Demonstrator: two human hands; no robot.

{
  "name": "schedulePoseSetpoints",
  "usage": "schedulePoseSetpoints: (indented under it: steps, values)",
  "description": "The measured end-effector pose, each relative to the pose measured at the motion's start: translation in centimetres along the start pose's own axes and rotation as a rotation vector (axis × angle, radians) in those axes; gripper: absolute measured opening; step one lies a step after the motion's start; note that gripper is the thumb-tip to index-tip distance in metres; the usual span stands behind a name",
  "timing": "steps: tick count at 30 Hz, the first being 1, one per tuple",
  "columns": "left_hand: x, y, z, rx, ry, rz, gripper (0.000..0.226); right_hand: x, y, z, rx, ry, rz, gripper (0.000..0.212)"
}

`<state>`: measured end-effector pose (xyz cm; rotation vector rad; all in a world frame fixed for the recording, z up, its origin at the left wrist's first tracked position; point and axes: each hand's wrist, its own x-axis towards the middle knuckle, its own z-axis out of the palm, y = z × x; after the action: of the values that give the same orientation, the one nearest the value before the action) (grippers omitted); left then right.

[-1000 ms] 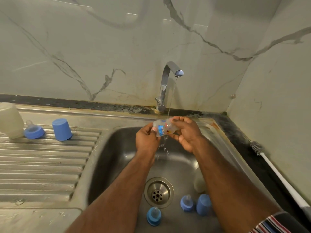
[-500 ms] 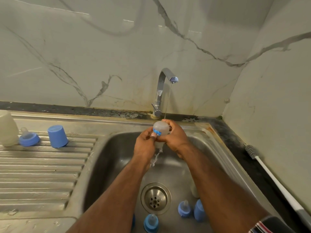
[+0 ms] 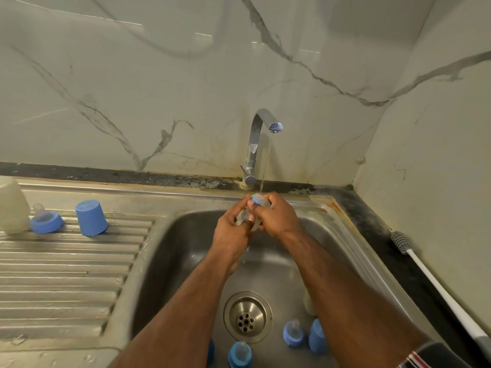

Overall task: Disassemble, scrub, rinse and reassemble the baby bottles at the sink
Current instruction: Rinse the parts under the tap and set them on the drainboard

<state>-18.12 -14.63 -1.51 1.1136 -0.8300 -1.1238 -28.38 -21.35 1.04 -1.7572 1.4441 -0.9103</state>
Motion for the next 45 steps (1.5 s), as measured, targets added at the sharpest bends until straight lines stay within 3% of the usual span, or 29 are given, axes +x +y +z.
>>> schedulePoseSetpoints:
  steps: [7, 10, 14, 17, 21, 23, 27, 30, 33, 37, 40, 43, 45]
  values:
    - [-0.4, 0.9, 0.5, -0.049, 0.025, 0.027, 0.038, 0.6, -1.5, 0.8, -0.110, 0.128, -0.011, 0.032]
    - [-0.4, 0.9, 0.5, -0.022, 0.062, 0.025, 0.041, 1.2, -1.6, 1.0, 0.068, 0.116, 0.136, 0.044]
    - [0.0, 1.1, 0.3, -0.081, 0.199, 0.038, 0.044, 0.8, -0.8, 0.7, 0.485, 0.035, 0.324, 0.027]
    - [0.2, 0.9, -0.2, -0.081, 0.240, 0.050, 0.033, -0.3, 0.6, -0.1, 0.423, -0.067, 0.251, 0.017]
    - [0.0, 0.7, 0.1, 0.051, 0.160, 0.059, 0.028, -1.3, 1.8, -1.2, 0.561, -0.275, 0.215, 0.031]
    - [-0.3, 1.0, 0.5, 0.101, 0.110, 0.040, 0.031, -1.3, 1.7, -1.1, 0.440, -0.279, 0.170, 0.038]
    - [-0.6, 1.4, 1.1, 0.107, 0.079, -0.013, 0.044, -0.7, 0.5, -0.9, 0.354, -0.076, 0.088, 0.049]
    - [-0.5, 1.0, 0.9, 0.017, 0.150, -0.107, 0.031, -0.3, 0.1, -0.6, 0.250, -0.055, 0.046, 0.057]
    - [-0.3, 0.5, 0.4, -0.066, 0.196, -0.175, 0.029, -0.2, -0.3, -0.4, 0.144, -0.040, 0.023, 0.057]
    - [0.2, 0.5, -0.2, -0.136, 0.195, -0.209, 0.025, 0.2, -0.8, -0.6, 0.180, 0.093, -0.056, 0.044]
    - [0.1, 0.5, -0.3, -0.158, 0.207, -0.215, 0.023, 0.1, -0.6, -0.2, 0.022, 0.002, -0.020, 0.057]
    - [0.3, 0.6, -0.3, -0.162, 0.233, -0.222, 0.023, 0.2, -0.7, 0.0, 0.147, 0.138, -0.095, 0.055]
    - [0.2, 0.6, -0.3, -0.175, 0.234, -0.228, 0.020, 0.3, -0.5, 0.3, 0.076, 0.102, -0.086, 0.054]
